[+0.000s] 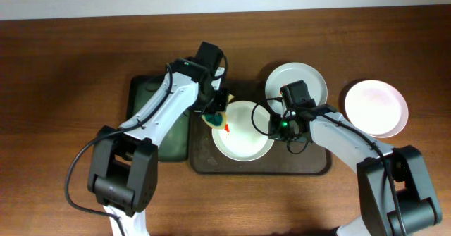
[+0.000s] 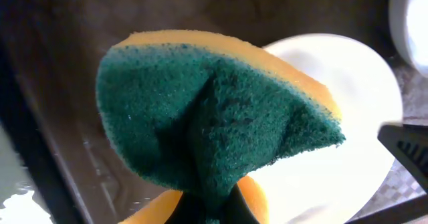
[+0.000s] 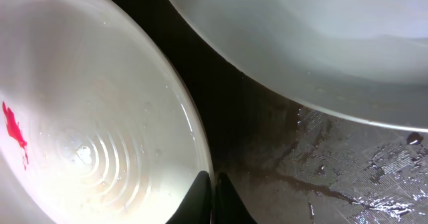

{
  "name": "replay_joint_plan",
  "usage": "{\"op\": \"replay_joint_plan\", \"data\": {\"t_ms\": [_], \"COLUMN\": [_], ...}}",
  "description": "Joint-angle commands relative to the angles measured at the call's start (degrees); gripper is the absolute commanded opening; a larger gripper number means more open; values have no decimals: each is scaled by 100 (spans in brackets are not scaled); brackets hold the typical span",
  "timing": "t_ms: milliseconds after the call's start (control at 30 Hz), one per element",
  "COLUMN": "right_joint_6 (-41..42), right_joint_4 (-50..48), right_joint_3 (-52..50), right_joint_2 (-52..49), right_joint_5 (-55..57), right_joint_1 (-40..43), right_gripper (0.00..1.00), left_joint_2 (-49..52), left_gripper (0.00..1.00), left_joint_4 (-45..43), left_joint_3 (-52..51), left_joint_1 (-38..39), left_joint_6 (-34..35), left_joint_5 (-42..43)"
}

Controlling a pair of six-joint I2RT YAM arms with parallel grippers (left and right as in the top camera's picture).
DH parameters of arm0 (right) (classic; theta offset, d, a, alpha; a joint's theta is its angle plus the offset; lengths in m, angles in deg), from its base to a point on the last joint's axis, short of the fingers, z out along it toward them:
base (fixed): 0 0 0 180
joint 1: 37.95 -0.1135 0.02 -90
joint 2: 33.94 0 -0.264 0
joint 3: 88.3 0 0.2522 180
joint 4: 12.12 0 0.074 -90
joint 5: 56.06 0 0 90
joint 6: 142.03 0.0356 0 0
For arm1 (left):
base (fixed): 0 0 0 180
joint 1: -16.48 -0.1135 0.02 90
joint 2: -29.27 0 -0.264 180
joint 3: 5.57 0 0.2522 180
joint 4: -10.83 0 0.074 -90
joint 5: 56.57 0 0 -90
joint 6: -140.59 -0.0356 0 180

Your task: Clean dirty plates on tray and stack at the side

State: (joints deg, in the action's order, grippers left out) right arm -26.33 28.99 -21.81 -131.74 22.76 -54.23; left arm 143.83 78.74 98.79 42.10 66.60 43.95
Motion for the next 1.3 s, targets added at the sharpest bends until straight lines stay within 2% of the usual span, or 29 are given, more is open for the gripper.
{"op": "replay_joint_plan", "data": {"t_ms": [0, 233, 333, 600, 1267], "right_joint_6": [28, 227, 293, 330, 330], "right_joint_4": [4, 22, 28, 26, 31], "right_joint_3": [85, 85, 85, 83, 83], "right_joint_2": [-83, -85, -85, -96, -96], "right_joint_5": [87, 83, 70, 70, 70], "right_joint_1": [28, 24, 22, 17, 17], "right_gripper": [4, 4, 4, 4, 4], "left_joint_2": [90, 284, 284, 286, 286], "left_gripper": [0, 0, 0, 0, 0], "left_joint_4": [-11, -11, -9, -52, -988], "left_joint_3": [81, 22, 20, -9, -804], "left_joint_1": [199, 358, 356, 533, 656], "left_joint_6": [601, 1152, 1303, 1314, 1123], "left_joint_5": [127, 68, -284, -345, -326]}}
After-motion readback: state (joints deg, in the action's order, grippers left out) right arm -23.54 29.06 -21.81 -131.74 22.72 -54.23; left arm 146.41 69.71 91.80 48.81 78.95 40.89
